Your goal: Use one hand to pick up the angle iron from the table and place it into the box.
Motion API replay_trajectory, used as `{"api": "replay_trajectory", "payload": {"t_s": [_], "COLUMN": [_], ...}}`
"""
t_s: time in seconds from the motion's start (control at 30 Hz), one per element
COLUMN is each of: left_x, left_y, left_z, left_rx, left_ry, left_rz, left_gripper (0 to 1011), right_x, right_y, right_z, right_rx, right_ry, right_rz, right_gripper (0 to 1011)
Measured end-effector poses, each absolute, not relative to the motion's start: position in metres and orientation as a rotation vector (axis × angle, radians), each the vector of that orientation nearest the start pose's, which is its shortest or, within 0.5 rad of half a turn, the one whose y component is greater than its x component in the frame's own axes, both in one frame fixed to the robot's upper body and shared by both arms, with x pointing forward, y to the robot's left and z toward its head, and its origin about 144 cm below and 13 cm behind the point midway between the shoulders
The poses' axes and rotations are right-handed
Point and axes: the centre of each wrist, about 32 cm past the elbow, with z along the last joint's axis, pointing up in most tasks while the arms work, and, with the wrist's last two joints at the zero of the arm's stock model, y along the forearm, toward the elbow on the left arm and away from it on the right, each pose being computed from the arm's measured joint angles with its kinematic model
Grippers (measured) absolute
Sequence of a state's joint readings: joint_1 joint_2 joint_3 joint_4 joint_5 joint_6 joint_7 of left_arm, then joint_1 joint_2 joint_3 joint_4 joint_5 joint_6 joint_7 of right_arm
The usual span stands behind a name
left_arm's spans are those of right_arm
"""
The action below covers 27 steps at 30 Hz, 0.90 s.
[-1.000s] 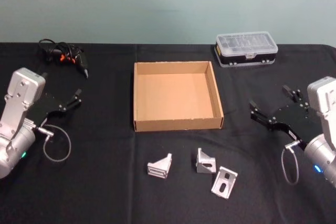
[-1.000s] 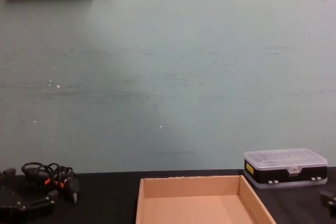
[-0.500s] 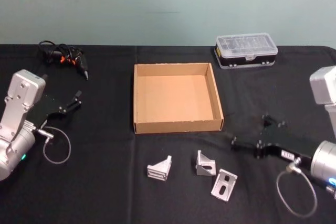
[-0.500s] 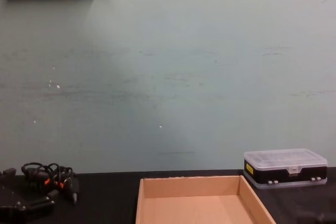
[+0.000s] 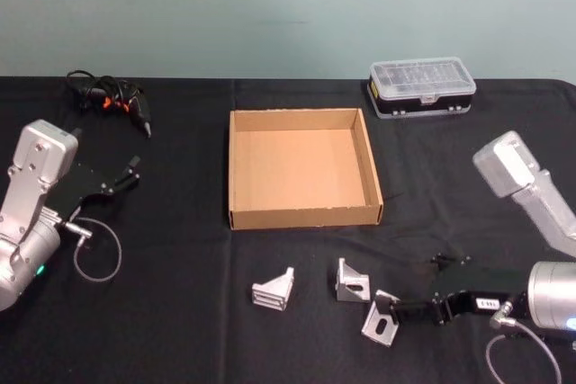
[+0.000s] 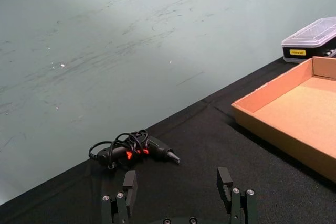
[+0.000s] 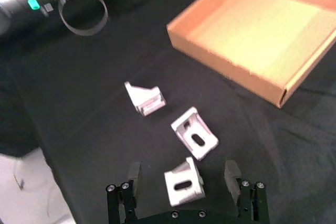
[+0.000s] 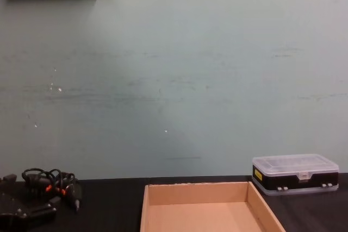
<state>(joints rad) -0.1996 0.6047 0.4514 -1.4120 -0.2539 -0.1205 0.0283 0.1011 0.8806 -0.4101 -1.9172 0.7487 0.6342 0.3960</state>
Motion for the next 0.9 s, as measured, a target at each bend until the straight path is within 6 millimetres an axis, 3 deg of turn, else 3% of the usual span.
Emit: {"api": "replay_trajectory", "payload": {"t_s": [0.27,0.9], "left_x": [0.489,0.489], "left_y": [0.310,0.310], "left_z": [1.140,1.140], "left_rx": [0.305,0.304], "left_ry": [-0.285,-0.285], "left_rz": [1.248,1.248], "left_gripper": [1000,1000], "right_x": [0.453,0.472], "right_y": [-0.289,-0.282], "right_z": [1.249,1.235], "right_rx": [-0.655,-0.719], "right_ry": [0.318,0.292], "right_rz": [-0.635,-0.605], "right_gripper": [1004,1004]}}
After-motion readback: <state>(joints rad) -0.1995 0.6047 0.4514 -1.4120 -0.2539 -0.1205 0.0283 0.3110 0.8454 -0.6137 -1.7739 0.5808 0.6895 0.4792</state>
